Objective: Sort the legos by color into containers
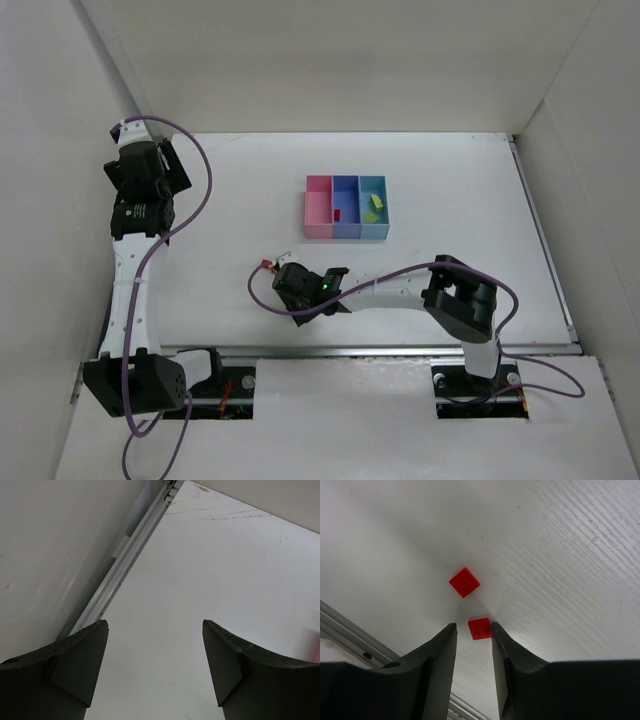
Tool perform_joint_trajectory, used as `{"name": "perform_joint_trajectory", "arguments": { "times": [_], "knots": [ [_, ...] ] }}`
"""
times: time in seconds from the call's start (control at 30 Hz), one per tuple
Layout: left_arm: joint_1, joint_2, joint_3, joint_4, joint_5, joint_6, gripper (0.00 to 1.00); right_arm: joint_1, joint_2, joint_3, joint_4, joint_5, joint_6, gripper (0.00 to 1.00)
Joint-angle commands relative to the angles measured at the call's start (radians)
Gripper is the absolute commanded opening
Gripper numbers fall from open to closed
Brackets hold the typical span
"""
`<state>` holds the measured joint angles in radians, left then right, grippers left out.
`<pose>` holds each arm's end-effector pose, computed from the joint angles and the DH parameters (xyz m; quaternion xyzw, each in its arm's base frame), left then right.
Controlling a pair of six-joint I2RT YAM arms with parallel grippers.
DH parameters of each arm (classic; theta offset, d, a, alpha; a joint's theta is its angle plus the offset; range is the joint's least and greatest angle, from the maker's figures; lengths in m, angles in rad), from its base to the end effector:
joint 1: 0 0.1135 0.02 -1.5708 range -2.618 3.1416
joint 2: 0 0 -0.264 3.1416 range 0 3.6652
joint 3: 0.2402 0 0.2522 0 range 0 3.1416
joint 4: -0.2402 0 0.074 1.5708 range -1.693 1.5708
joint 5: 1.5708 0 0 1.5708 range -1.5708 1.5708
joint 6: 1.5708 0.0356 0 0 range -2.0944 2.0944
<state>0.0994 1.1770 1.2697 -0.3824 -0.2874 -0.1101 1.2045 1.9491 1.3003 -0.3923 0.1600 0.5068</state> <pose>0.2584 0.0359 0.4088 -0.1681 0.7802 0.1117 0.5921 0.1500 0.3753 0.1644 -0.3092 0.9112 0.1464 0.2293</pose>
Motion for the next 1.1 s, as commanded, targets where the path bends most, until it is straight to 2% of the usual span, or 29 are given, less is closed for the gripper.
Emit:
{"name": "perform_joint_trajectory", "arguments": {
  "times": [0.0,0.13,0.33,0.43,0.87,0.9,0.93,0.97,1.03,1.07],
  "knots": [
    [-0.003,-0.014,-0.004,0.037,0.004,-0.002,0.74,0.003,0.025,-0.038,-0.034,-0.047,-0.021,0.4],
    [-0.003,-0.014,-0.004,0.037,0.004,-0.002,0.74,0.003,0.016,-0.047,-0.034,-0.047,-0.021,0.32],
    [-0.003,-0.014,-0.004,0.037,0.004,-0.002,0.74,0.003,0.016,-0.029,-0.043,-0.056,-0.031,0.07],
    [-0.003,-0.014,-0.004,0.037,0.004,-0.002,0.74,0.003,0.016,-0.018,-0.055,-0.056,-0.04,0.0],
    [-0.003,-0.014,-0.013,0.037,-0.015,-0.002,0.74,0.003,-0.004,0.04,-0.086,-0.034,-0.062,0.0],
    [-0.003,-0.014,-0.013,0.037,-0.015,0.007,0.74,0.003,-0.004,0.04,-0.098,-0.034,-0.062,0.02],
    [-0.003,-0.014,-0.013,0.037,-0.015,0.007,0.74,0.003,-0.004,0.04,-0.099,-0.043,-0.071,0.15],
    [-0.003,-0.014,-0.013,0.037,-0.015,0.007,0.74,0.003,-0.004,0.04,-0.099,-0.043,-0.071,0.22],
    [-0.003,-0.014,-0.013,0.037,-0.015,0.007,0.74,0.003,-0.004,0.03,-0.074,-0.056,-0.082,0.32],
    [-0.003,-0.014,-0.013,0.037,-0.015,0.007,0.74,0.003,-0.004,0.03,-0.074,-0.056,-0.093,0.33]
  ]
}}
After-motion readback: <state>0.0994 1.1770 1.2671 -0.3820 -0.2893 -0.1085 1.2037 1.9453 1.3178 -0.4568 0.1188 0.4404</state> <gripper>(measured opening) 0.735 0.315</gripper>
